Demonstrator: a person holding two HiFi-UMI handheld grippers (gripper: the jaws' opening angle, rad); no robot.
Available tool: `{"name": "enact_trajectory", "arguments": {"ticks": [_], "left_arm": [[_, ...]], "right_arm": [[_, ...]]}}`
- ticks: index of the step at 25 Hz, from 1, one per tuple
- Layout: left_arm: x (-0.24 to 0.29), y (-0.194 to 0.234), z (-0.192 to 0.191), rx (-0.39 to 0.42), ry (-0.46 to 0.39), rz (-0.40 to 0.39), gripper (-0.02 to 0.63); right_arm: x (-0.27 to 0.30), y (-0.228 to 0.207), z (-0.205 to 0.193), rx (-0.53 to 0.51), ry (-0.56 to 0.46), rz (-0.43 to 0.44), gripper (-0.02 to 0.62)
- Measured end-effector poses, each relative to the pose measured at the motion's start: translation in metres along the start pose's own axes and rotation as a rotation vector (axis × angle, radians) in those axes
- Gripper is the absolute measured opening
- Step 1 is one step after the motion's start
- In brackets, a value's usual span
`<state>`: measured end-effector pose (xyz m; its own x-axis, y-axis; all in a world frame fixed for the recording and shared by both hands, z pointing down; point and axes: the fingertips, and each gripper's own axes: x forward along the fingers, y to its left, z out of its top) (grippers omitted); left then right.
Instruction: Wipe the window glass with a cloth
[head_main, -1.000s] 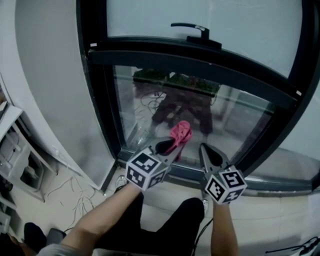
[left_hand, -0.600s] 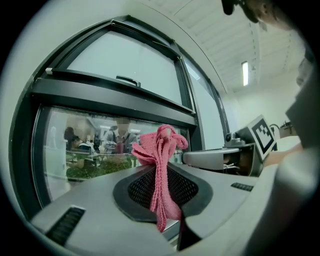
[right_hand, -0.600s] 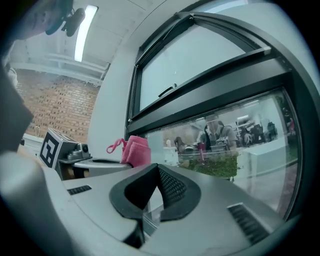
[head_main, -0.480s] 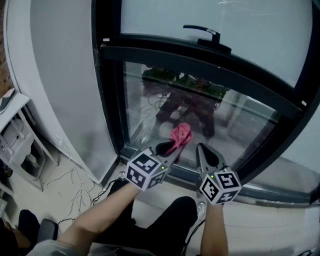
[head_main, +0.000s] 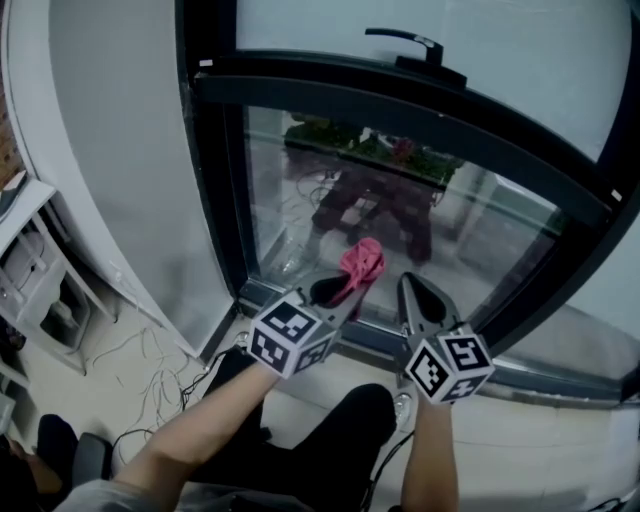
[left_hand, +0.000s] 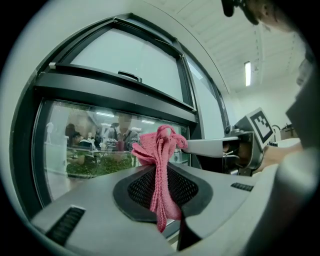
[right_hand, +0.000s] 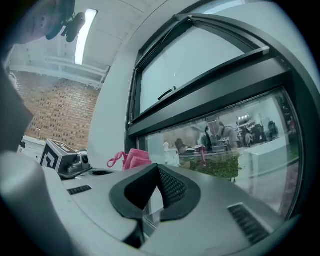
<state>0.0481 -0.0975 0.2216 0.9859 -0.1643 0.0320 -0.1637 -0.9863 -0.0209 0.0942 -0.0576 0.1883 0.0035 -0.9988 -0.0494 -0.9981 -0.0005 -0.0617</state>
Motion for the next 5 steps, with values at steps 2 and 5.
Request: {"name": "enact_trajectory", "arguments": {"ticks": [2, 5], "left_arm": [[0.0006, 0.0002, -0.0015, -0.006, -0.003, 0.001, 0.044], [0.0013, 0.0013, -0.0043, -0.013, -0.001, 0.004, 0.044]], "right_arm": [[0.0005, 0.0000, -0.0003, 0.000, -0.002, 0.000, 0.000], [0.0015, -0.0001, -0.0005, 0.002, -0.004, 0.002, 0.000]]}}
